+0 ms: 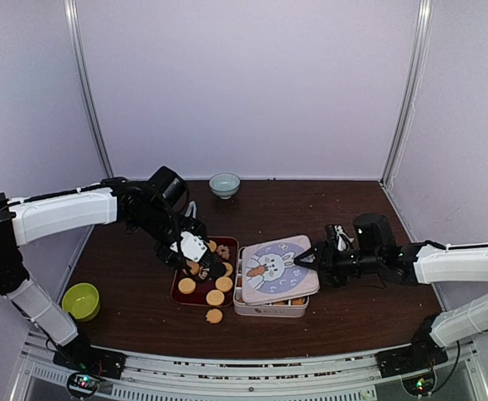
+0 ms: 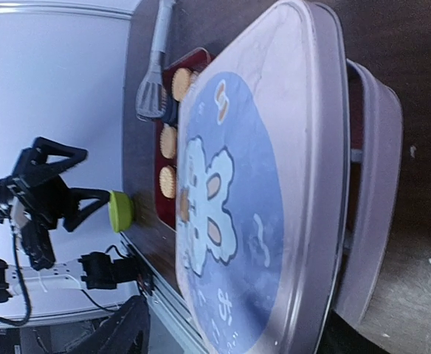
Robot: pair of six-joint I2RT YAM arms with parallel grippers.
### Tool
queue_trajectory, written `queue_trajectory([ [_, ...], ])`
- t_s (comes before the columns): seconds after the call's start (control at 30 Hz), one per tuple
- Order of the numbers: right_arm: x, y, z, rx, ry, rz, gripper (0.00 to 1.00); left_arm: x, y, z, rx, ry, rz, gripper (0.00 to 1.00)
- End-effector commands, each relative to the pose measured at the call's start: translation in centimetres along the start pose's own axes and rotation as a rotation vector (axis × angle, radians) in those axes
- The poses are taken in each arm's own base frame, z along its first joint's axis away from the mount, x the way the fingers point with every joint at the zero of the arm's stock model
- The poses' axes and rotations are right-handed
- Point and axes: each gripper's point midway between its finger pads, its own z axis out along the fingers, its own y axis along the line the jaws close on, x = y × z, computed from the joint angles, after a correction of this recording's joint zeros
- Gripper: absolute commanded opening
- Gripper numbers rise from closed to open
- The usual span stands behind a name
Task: Pack the cookies
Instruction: Put down the box lid in the packing box, then move the box lid to the packing box.
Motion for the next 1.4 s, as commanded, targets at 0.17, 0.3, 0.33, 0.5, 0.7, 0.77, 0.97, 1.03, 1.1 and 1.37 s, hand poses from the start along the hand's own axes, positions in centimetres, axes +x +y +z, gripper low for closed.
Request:
queue_trajectory([
  [0.17, 2.9, -6.4, -3.5, 0.427, 0.188, -0.136, 0.73, -0.2, 1.5, 0.5, -0.039, -0.011, -0.038, 0.78],
  [0.3, 2.3, -6.7, -4.9, 0.541, 0.212, -0.204, 0.74, -0.4, 1.6, 0.4, -0.037, -0.017, -0.055, 0.77],
  [0.33, 2.1, -6.4, -4.9, 0.537, 0.211, -0.211, 0.74, -0.4, 1.6, 0.4, -0.036, -0.020, -0.064, 0.77],
  [0.5, 1.8, -5.7, -3.8, 0.512, 0.230, -0.211, 0.74, -0.5, 1.3, 0.4, -0.020, -0.022, -0.097, 0.78],
  [0.7, 2.3, -6.3, -2.3, 0.485, 0.268, -0.212, 0.74, -0.8, 1.3, 0.6, 0.015, -0.043, -0.148, 0.79],
  [0.77, 2.6, -6.5, -1.7, 0.462, 0.281, -0.197, 0.74, -1.0, 1.8, 0.8, 0.021, -0.053, -0.171, 0.81],
  [0.97, 2.5, -5.0, -0.2, 0.383, 0.275, -0.181, 0.73, -1.5, 2.9, 1.4, 0.042, -0.078, -0.222, 0.82],
  [1.03, 2.5, -4.7, 0.2, 0.375, 0.282, -0.181, 0.73, -1.5, 2.7, 1.8, 0.056, -0.082, -0.228, 0.82],
  [1.1, 2.7, -4.5, 0.5, 0.370, 0.293, -0.181, 0.72, -1.2, 2.2, 2.5, 0.075, -0.074, -0.227, 0.82],
  [1.37, 2.8, -3.9, 0.7, 0.356, 0.296, -0.173, 0.72, -0.2, 1.8, 4.7, 0.075, -0.045, -0.199, 0.78],
])
